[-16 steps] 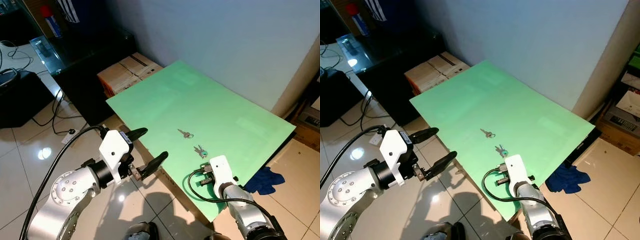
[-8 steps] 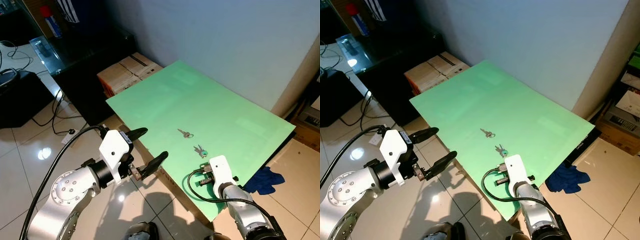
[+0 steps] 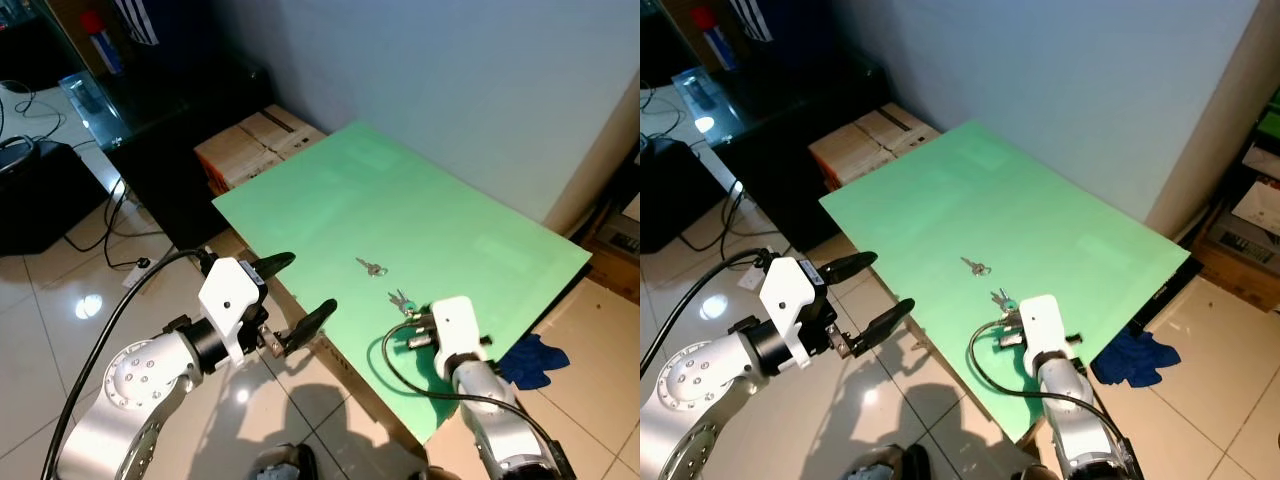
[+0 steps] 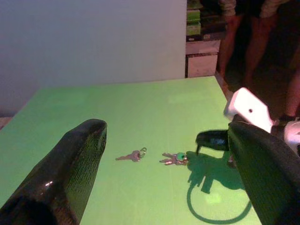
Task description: Hang keys on a hook
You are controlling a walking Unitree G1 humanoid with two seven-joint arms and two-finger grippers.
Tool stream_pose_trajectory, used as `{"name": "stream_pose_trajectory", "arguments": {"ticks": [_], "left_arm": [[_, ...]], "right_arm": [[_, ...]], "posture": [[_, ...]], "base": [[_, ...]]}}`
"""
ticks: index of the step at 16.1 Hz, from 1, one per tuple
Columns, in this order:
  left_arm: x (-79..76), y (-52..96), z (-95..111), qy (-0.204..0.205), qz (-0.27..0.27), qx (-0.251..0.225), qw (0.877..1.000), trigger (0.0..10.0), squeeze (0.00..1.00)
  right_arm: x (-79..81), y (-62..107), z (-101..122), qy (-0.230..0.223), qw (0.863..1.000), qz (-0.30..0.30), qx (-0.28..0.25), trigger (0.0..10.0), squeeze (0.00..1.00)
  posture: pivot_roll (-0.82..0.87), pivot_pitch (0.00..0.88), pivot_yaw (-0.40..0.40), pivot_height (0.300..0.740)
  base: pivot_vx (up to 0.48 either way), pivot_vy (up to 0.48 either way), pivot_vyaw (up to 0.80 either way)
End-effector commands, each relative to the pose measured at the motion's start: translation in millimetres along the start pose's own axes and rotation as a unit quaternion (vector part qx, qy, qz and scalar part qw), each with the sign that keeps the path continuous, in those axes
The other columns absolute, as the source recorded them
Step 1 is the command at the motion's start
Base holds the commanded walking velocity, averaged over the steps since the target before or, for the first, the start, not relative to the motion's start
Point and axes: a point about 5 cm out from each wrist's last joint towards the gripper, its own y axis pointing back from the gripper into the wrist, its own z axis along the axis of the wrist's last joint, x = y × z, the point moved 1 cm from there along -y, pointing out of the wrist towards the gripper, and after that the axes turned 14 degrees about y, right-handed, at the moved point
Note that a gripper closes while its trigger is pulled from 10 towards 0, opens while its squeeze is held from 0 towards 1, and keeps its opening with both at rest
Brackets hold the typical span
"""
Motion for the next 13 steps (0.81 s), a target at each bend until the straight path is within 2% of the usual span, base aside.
{"name": "stream_pose_trajectory", "arguments": {"ticks": [1,2,4,8,11,13], "left_arm": [[2.6,0.0,1,-0.009,0.005,-0.002,1.000,10.0,0.00],[3.3,0.0,1,-0.009,0.006,-0.003,1.000,10.0,0.00],[4.8,-0.1,1,-0.010,0.008,-0.005,1.000,10.0,0.00],[7.5,-0.1,-2,-0.001,0.024,-0.012,1.000,10.0,0.00],[13.7,1.6,-6,0.003,0.060,-0.020,0.998,10.0,0.00],[19.0,3.2,-7,0.009,0.088,-0.030,0.996,10.0,0.00]], "right_arm": [[0.1,3.3,9,0.026,0.999,-0.012,-0.025,0.0,0.00],[-3.2,5.5,13,0.055,0.998,-0.024,-0.037,0.0,0.00],[-8.7,8.4,16,0.085,0.994,-0.044,-0.044,0.0,0.00],[-13.3,11.1,24,0.077,0.994,-0.043,-0.063,0.0,0.00],[-11.8,14.3,41,0.048,0.994,-0.027,-0.098,0.0,0.00],[-13.6,16.3,52,0.055,0.991,-0.031,-0.116,0.0,0.00]], "posture": [[0.11,0.067,0.126,0.740],[0.10,0.062,0.124,0.740],[0.10,0.056,0.122,0.740],[0.07,0.027,0.108,0.740],[0.06,0.017,0.100,0.740],[0.06,0.010,0.093,0.740]], "base": [[0.000,0.000,0.00],[0.000,0.000,0.00],[0.000,0.000,0.00],[0.000,0.000,0.00],[0.000,0.000,0.00],[0.000,0.000,0.00]]}}
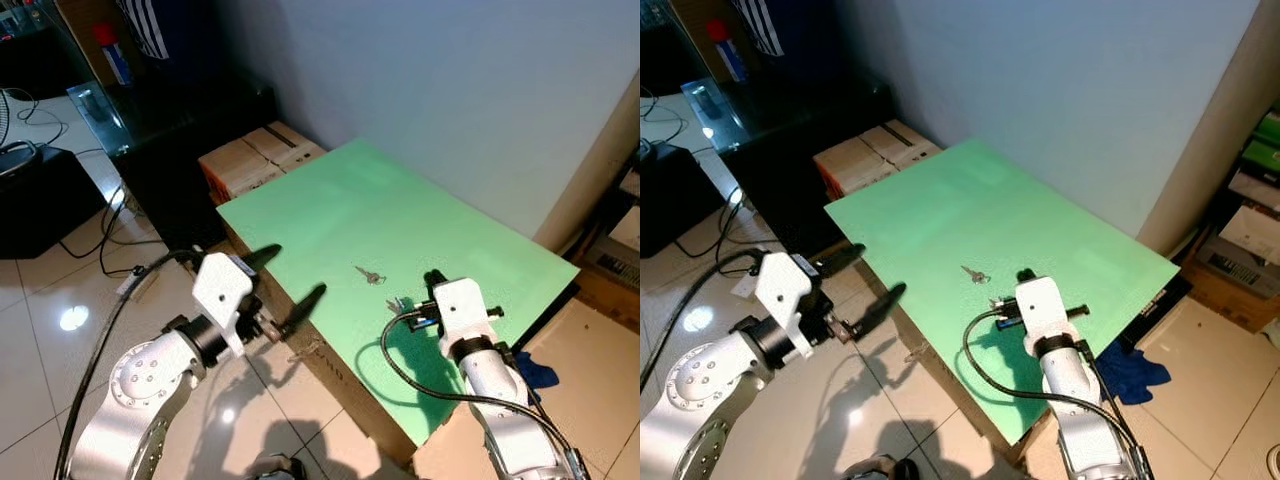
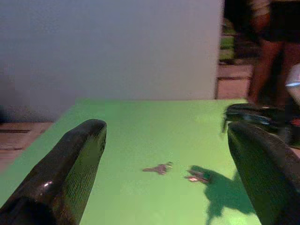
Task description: Hang keys on a hook
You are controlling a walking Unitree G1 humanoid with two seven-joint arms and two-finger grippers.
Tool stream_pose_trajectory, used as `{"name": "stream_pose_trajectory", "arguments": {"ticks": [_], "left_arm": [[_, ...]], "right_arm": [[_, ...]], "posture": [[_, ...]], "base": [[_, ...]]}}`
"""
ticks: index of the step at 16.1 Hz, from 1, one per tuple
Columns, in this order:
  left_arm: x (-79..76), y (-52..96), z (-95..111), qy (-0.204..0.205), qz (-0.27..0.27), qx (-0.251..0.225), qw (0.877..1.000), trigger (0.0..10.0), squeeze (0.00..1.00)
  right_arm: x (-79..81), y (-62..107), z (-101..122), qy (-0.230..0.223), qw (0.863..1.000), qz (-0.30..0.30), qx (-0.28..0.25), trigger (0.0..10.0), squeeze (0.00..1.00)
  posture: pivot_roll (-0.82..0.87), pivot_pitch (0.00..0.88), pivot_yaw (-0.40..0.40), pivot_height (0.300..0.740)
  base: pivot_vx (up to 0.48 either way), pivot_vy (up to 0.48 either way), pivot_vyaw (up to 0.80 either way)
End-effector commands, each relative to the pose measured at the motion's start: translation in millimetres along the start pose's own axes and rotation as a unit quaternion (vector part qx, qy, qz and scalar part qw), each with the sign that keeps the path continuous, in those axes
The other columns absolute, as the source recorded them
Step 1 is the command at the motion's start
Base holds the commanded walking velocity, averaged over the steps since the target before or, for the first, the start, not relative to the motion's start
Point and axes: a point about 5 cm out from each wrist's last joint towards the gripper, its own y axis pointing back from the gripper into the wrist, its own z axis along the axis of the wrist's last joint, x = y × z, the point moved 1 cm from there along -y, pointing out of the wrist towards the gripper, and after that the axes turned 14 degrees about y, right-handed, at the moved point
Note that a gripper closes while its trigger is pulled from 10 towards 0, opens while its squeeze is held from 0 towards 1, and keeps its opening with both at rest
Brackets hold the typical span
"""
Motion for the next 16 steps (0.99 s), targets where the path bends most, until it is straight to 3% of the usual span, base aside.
{"name": "stream_pose_trajectory", "arguments": {"ticks": [1,4,6,7,10,11,16], "left_arm": [[7.0,3.1,-2,-0.004,0.026,0.001,1.000,10.0,0.00],[7.3,3.4,-3,-0.005,0.030,-0.002,1.000,10.0,0.00],[6.9,3.8,-3,-0.005,0.031,-0.003,0.999,10.0,0.00],[6.7,4.8,-4,-0.011,0.037,-0.007,0.999,10.0,0.00],[6.5,8.2,-3,-0.018,0.049,-0.017,0.998,10.0,0.00],[7.2,10.2,-1,-0.021,0.059,-0.026,0.998,10.0,0.00],[4.3,20.4,1,-0.025,0.083,-0.043,0.995,10.0,0.00]], "right_arm": [[-2.4,-1.7,12,0.009,1.000,-0.006,-0.015,0.0,0.00],[-13.2,-5.2,20,0.048,0.998,-0.039,-0.028,0.0,0.00],[-16.8,-6.5,23,0.034,0.998,-0.045,-0.028,0.0,0.00],[-16.5,-5.1,31,0.029,0.998,-0.042,-0.049,10.0,0.00],[-12.3,-1.6,42,0.021,0.997,-0.025,-0.076,10.0,0.00],[-10.4,1.0,55,0.033,0.993,-0.023,-0.112,10.0,0.00],[-0.4,10.8,80,0.020,0.983,0.023,-0.181,10.0,0.00]], "posture": [[0.06,0.004,0.089,0.740],[0.05,0.000,0.090,0.740],[0.05,0.000,0.091,0.740],[0.05,0.000,0.088,0.740],[0.05,0.000,0.084,0.740],[0.05,0.000,0.082,0.740],[0.05,0.000,0.061,0.740]], "base": [[0.000,0.000,0.00],[0.000,0.000,0.00],[0.000,0.000,0.00],[0.000,0.000,0.00],[0.000,0.000,0.00],[0.000,0.000,0.80],[0.000,0.000,0.80]]}}
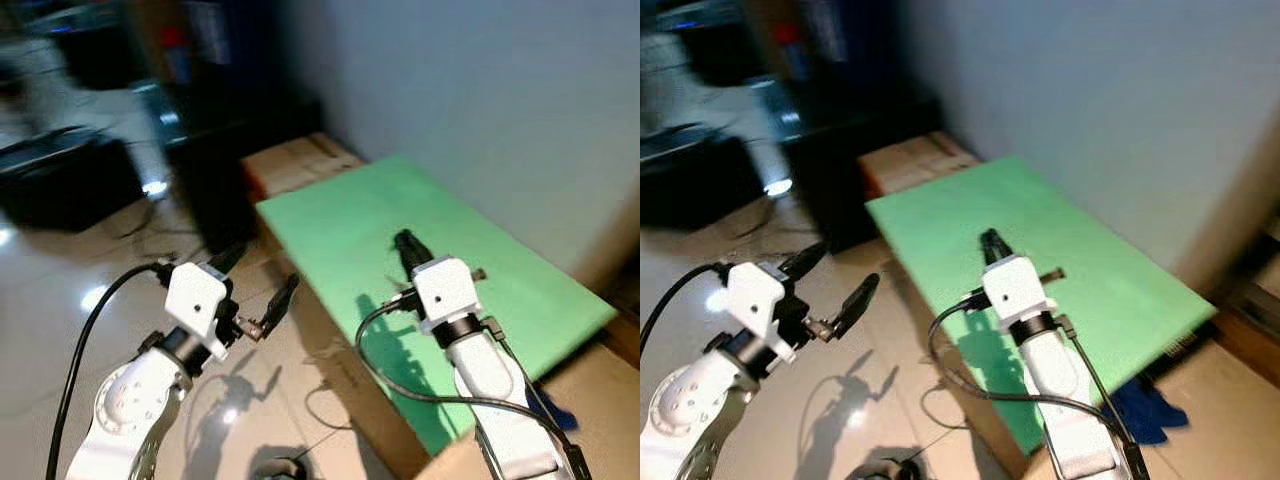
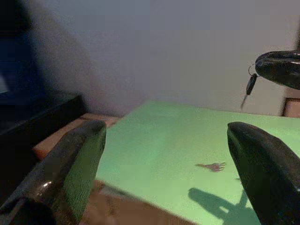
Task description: Hang keys on a hook
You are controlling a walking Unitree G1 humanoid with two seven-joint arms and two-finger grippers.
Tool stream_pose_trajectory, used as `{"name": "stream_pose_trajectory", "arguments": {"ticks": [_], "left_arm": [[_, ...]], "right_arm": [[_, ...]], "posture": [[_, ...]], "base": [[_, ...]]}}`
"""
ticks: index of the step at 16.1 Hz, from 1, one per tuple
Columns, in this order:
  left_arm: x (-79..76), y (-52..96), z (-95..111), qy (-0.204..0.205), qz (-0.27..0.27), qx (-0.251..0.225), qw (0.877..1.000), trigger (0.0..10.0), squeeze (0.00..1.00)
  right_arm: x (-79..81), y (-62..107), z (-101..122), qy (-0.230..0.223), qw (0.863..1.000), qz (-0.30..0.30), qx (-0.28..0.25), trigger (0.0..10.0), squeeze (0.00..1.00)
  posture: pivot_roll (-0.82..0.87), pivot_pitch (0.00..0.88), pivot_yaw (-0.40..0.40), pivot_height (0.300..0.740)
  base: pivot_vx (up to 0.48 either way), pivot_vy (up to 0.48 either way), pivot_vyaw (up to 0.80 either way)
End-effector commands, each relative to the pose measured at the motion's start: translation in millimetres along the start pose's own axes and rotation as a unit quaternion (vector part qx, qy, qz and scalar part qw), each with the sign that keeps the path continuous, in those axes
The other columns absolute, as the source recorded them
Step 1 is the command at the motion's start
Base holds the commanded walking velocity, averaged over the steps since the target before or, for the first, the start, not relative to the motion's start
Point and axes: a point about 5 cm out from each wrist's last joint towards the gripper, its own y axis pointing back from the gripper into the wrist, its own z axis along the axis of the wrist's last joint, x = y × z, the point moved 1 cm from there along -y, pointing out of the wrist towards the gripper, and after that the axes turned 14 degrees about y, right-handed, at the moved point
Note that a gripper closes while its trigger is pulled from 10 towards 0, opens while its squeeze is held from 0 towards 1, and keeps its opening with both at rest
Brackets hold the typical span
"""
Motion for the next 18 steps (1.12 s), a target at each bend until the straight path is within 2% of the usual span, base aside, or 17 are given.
{"name": "stream_pose_trajectory", "arguments": {"ticks": [1,3,18], "left_arm": [[0.7,1.9,5.6,-0.013,0.010,-0.013,1.000,10.0,0.00],[-0.1,1.6,5.9,-0.013,0.017,-0.019,1.000,10.0,0.00],[0.6,2.7,7.5,-0.019,0.060,-0.019,0.998,10.0,0.00]], "right_arm": [[-0.5,1.2,8.6,-0.006,1.000,0.006,-0.023,10.0,0.00],[1.4,4.2,13.3,-0.020,0.999,0.023,-0.036,10.0,0.00],[0.6,4.3,18.3,-0.026,0.997,0.061,-0.048,10.0,0.00]], "posture": [[0.05,0.000,0.056,0.740],[0.04,0.000,0.045,0.740],[0.05,0.000,0.030,0.740]], "base": [[0.000,0.000,0.80],[0.000,0.000,0.80],[0.000,0.000,0.80]]}}
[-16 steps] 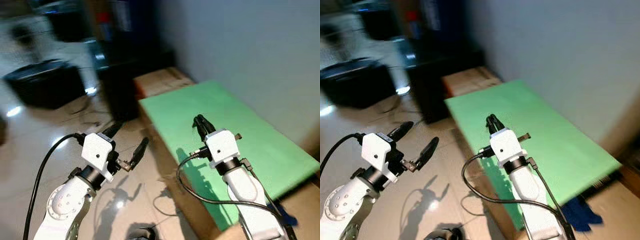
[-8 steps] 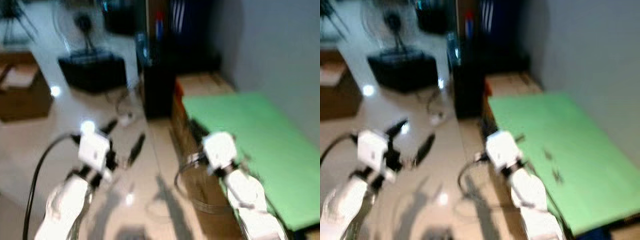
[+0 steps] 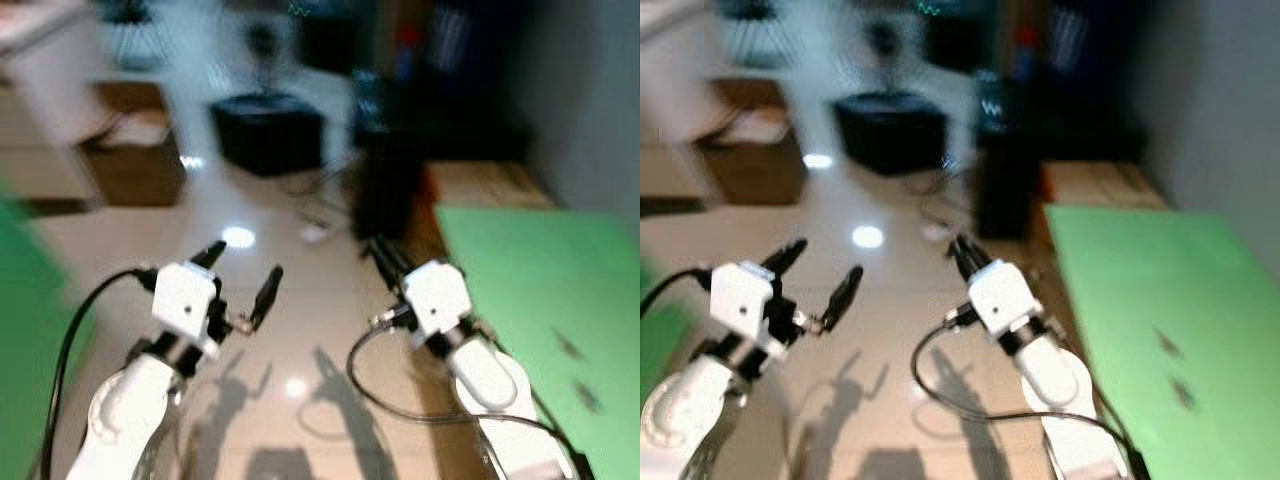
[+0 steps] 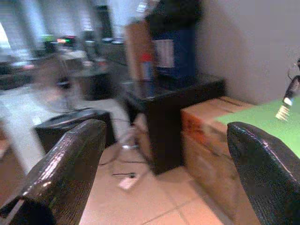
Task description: Hang keys on a hook
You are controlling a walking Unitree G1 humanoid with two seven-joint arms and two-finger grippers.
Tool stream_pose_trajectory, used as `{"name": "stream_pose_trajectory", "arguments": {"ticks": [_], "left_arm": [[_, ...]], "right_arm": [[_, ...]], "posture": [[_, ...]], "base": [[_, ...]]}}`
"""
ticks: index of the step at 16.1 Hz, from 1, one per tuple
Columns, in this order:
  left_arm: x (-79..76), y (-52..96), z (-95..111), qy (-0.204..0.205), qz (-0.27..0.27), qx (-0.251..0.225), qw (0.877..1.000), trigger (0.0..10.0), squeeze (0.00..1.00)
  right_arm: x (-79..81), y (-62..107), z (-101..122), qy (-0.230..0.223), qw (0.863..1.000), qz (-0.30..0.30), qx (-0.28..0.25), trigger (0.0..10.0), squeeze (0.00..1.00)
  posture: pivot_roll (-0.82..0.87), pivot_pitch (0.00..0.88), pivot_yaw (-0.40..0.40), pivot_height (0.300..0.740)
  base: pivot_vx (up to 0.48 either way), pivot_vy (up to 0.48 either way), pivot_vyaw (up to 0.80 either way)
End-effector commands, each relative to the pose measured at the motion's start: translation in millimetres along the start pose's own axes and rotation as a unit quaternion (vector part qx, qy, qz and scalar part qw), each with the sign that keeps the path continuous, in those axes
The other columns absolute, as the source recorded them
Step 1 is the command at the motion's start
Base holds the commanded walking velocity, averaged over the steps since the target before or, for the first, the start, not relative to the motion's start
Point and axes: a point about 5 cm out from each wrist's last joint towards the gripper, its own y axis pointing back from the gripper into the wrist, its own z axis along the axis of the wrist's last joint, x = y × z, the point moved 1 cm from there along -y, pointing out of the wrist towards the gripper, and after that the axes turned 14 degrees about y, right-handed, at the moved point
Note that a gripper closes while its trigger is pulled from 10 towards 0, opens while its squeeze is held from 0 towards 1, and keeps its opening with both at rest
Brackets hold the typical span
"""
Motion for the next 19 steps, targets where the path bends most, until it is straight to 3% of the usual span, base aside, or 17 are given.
{"name": "stream_pose_trajectory", "arguments": {"ticks": [1,5,10,19], "left_arm": [[-3.2,-1.5,3,-0.004,-0.002,-0.003,1.000,10.0,0.00],[-9.2,-1.7,4,0.004,-0.016,-0.003,1.000,10.0,0.00],[-11.1,-1.9,9,0.004,-0.020,-0.012,1.000,10.0,0.00],[-12.8,-0.2,9,0.006,-0.022,-0.010,1.000,10.0,0.00]], "right_arm": [[-5.0,0.4,1,0.000,1.000,-0.001,0.000,10.0,0.00],[-5.9,0.6,2,-0.018,1.000,0.010,-0.001,10.0,0.00],[-23.6,5.4,3,-0.080,0.996,0.041,-0.003,10.0,0.00],[-26.2,10.0,7,-0.101,0.992,0.072,-0.004,10.0,0.00]], "posture": [[0.05,0.000,0.030,0.740],[0.05,0.000,0.030,0.740],[0.05,0.000,0.031,0.740],[0.05,0.000,0.026,0.740]], "base": [[0.000,0.000,0.80],[0.000,0.000,0.80],[0.000,0.000,0.80],[0.000,0.000,0.80]]}}
